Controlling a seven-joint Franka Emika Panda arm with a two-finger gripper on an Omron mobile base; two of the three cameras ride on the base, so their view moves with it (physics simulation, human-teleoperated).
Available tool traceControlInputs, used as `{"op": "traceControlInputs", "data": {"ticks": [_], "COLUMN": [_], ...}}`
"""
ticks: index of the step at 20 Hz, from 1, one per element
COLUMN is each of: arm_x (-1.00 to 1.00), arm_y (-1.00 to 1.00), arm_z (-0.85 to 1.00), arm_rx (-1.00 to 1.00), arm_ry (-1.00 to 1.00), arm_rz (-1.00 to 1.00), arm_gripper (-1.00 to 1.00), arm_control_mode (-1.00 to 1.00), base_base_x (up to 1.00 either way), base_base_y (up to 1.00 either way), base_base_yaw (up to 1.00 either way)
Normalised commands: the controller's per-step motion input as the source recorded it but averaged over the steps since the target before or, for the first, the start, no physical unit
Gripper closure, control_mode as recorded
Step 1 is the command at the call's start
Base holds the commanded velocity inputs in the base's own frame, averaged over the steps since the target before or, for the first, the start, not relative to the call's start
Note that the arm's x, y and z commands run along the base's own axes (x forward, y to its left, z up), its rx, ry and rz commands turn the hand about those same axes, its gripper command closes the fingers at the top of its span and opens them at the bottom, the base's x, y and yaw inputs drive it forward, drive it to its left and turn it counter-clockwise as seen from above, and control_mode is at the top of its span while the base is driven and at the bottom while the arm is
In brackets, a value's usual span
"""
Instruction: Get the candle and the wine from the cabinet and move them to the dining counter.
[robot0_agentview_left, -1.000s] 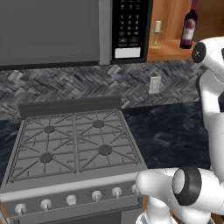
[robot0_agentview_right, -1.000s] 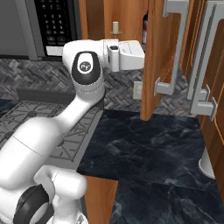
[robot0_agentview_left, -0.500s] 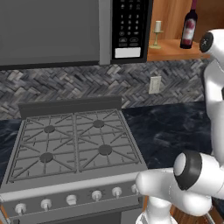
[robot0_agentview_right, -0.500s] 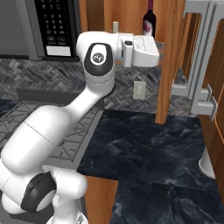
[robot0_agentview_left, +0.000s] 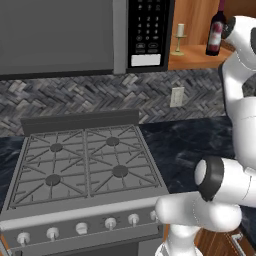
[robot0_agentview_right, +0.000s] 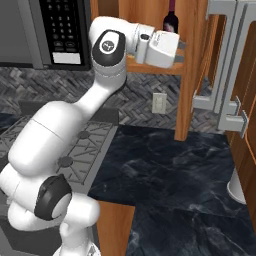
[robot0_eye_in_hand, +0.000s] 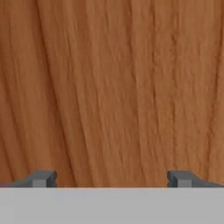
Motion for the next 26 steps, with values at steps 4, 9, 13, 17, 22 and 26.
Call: {"op": "traceControlInputs", "data": {"ticks": [4,9,13,17,22,26], "arm_x": [0.0,0.0,0.0,0.0,0.0,0.0], "arm_y": [0.4,0.5,0.33,0.36,0.37,0.32], "arm_z": [0.0,0.0,0.0,0.0,0.0,0.0], "arm_rx": [0.0,0.0,0.0,0.0,0.0,0.0], "arm_ry": [0.0,0.0,0.01,0.03,0.02,0.0], "arm_rz": [0.1,0.21,0.29,0.33,0.35,0.37], "arm_gripper": [-1.0,-1.0,-1.0,-1.0,-1.0,-1.0], "arm_control_mode": [-1.0,-1.0,-1.0,-1.0,-1.0,-1.0], "base_base_x": [0.0,0.0,0.0,0.0,0.0,0.0], "base_base_y": [0.0,0.0,0.0,0.0,0.0,0.0], "base_base_yaw": [0.0,0.0,0.0,0.0,0.0,0.0]}}
